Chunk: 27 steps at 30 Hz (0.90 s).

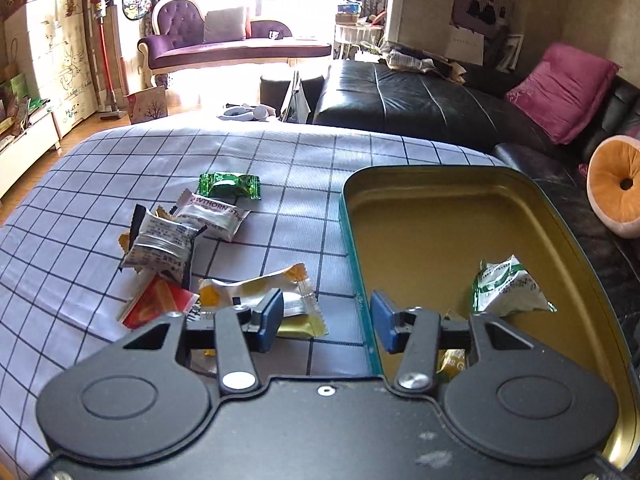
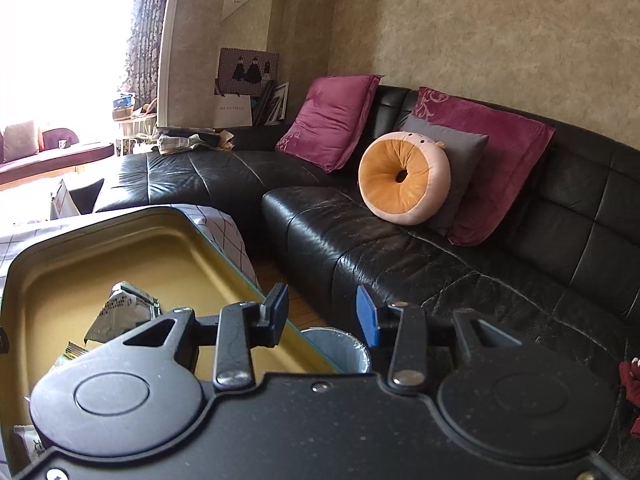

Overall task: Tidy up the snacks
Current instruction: 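Swing both tools back over the pile, right toward gold-white candy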

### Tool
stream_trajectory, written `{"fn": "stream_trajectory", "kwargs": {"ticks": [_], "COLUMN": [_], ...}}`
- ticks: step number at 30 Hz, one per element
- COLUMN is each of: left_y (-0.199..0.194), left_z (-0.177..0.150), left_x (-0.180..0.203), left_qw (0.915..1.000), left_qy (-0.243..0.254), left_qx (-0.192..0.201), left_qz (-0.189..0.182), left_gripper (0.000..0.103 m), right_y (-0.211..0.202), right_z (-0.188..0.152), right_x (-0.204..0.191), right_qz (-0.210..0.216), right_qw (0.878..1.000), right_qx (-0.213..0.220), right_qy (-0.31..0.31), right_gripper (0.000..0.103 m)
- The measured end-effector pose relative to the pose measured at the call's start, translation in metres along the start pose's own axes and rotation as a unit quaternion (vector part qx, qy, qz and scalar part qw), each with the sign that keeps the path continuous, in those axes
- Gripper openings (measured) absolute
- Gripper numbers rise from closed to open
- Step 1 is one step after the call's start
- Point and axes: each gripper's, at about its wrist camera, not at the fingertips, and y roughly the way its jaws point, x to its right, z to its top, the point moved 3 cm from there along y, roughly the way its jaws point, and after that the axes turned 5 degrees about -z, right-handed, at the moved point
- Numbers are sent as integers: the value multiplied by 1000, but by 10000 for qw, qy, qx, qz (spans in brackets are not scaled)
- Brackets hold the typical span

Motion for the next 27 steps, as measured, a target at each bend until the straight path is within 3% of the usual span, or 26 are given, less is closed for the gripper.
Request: {"fn": "stream_trajectory", "kwargs": {"ticks": [3,8,13,14,19,23,27], "left_y": [3,15,20,21,32,36,35], "left_z": [-2,-6,-5,-4,5,9,13], "left_x": [2,3,2,0,0,5,5], "left_qw": [9998,9995,9983,9980,9988,9990,9993], "left_qy": [-49,-242,-122,-135,-206,33,101], "left_qx": [188,127,495,538,430,429,316], "left_qz": [-34,-149,273,301,-144,-115,-154], "left_gripper": [50,50,50,58,61,61,61], "right_y": [4,1,-2,-3,-11,-13,-13], "right_z": [-3,-7,-12,-13,-14,-14,-11], "right_x": [-1,-5,-14,-17,-26,-33,-32], "right_qz": [39,-81,-180,-216,-155,-173,49], "right_qw": [10000,9996,9978,9972,9967,9946,9945], "right_qx": [-47,76,424,462,471,563,381], "right_qy": [-73,-250,-480,-547,-647,-849,-975], "right_gripper": [48,48,48,48,45,45,45]}}
